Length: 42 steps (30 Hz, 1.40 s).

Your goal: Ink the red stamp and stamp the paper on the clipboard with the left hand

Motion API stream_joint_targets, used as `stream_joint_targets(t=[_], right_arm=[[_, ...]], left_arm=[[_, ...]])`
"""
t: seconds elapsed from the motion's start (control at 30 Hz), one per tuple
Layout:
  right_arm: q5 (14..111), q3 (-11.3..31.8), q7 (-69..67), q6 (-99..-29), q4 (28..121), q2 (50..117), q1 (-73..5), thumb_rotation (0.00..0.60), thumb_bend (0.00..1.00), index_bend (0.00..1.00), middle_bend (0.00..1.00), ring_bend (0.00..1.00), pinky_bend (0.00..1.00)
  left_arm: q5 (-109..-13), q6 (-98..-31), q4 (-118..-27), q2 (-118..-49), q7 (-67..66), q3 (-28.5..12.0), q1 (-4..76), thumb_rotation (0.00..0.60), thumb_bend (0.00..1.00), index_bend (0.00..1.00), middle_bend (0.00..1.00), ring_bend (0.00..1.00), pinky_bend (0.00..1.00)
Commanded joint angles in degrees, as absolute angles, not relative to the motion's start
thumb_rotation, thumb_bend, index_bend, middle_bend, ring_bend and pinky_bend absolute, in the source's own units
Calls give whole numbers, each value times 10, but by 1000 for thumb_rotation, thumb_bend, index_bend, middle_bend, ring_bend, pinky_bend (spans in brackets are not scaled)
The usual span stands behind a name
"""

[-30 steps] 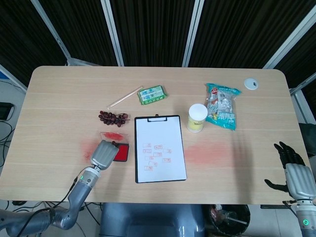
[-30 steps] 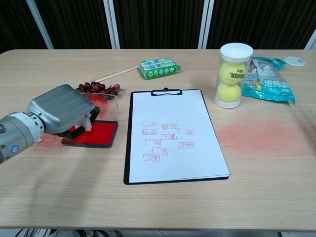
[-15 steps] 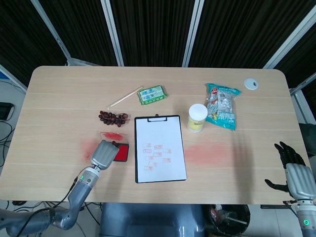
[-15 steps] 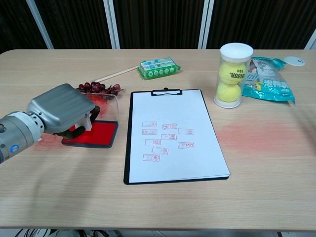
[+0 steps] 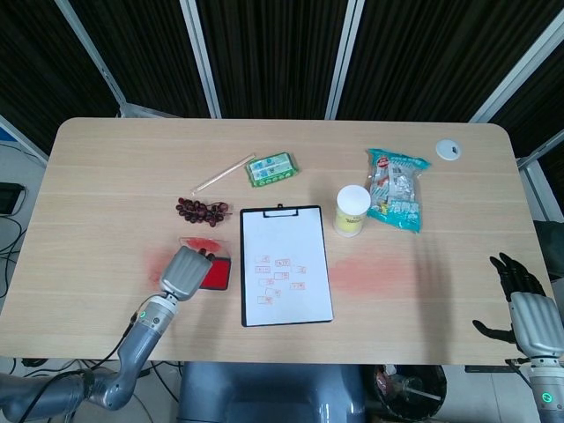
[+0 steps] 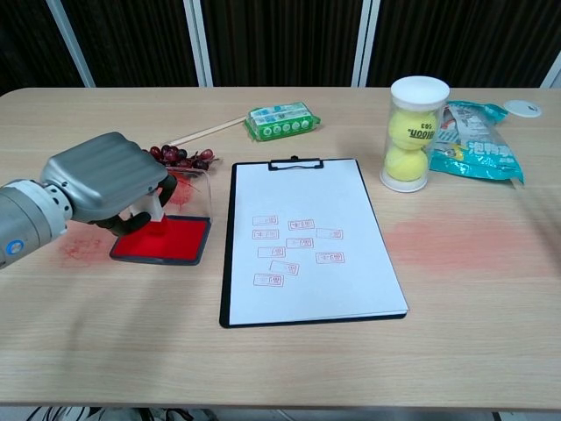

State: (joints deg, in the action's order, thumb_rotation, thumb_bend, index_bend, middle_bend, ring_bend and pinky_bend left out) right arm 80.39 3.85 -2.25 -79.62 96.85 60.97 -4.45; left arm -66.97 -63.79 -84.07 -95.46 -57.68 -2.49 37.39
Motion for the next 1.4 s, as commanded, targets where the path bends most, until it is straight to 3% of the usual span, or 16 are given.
stream_joint_targets(t=[0.03,0.87,1.4], right_arm=[[804,38,-22,-796,969,610,-44,600,139,0,0,0,135],[798,39,-27,-792,971,608,-45,600,140,0,0,0,135],[798,39,-29,-790,973,607,-45,600,139,0,0,0,135]], left_arm=[[-668,-637,-842,-954,-579,-24,374,600,468,680,743,950,1000],[-670,-628,-799,-977,-570,6,364,600,468,687,748,950,1000],[-679,-642,-831,-963,-580,-9,369,600,468,686,747,950,1000]])
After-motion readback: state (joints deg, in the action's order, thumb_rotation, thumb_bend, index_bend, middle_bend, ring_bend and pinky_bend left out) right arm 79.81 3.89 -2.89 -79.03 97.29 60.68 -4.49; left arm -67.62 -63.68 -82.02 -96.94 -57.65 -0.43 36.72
